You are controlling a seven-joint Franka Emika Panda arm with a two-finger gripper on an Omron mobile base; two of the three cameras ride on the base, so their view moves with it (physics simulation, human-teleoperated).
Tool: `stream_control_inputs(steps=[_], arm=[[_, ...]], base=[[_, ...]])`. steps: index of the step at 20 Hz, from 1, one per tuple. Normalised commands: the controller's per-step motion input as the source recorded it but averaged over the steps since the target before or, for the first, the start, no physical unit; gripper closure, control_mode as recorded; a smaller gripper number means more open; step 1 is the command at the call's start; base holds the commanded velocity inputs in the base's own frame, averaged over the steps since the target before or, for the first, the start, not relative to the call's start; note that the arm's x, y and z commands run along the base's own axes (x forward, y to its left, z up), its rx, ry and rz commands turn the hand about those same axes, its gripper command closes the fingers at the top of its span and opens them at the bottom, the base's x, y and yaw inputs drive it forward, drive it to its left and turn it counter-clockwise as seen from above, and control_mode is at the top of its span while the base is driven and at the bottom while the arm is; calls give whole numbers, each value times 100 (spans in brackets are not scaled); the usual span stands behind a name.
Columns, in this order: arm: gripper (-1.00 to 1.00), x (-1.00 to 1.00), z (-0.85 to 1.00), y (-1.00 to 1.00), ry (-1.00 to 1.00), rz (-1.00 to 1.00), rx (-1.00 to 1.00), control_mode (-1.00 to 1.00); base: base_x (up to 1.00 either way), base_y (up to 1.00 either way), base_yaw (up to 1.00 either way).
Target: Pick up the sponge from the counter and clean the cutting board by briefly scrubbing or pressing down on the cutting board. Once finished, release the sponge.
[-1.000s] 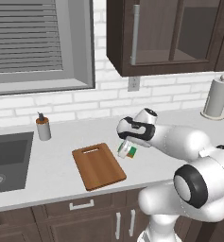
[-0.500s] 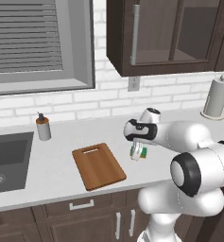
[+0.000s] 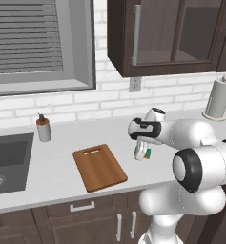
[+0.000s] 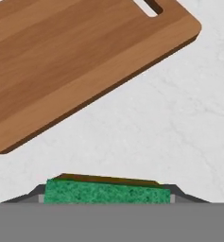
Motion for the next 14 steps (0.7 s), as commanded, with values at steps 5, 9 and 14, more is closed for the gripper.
stream_control_inputs(steps=[5, 9, 14], arm=[[-100, 10, -2, -3, 1, 0, 0, -100], [-100, 0, 0, 0, 0, 0, 0, -100], [-100, -51, 22, 0, -2, -4, 9, -100]], base=[[0, 0, 0], [0, 0, 0], [0, 0, 0]])
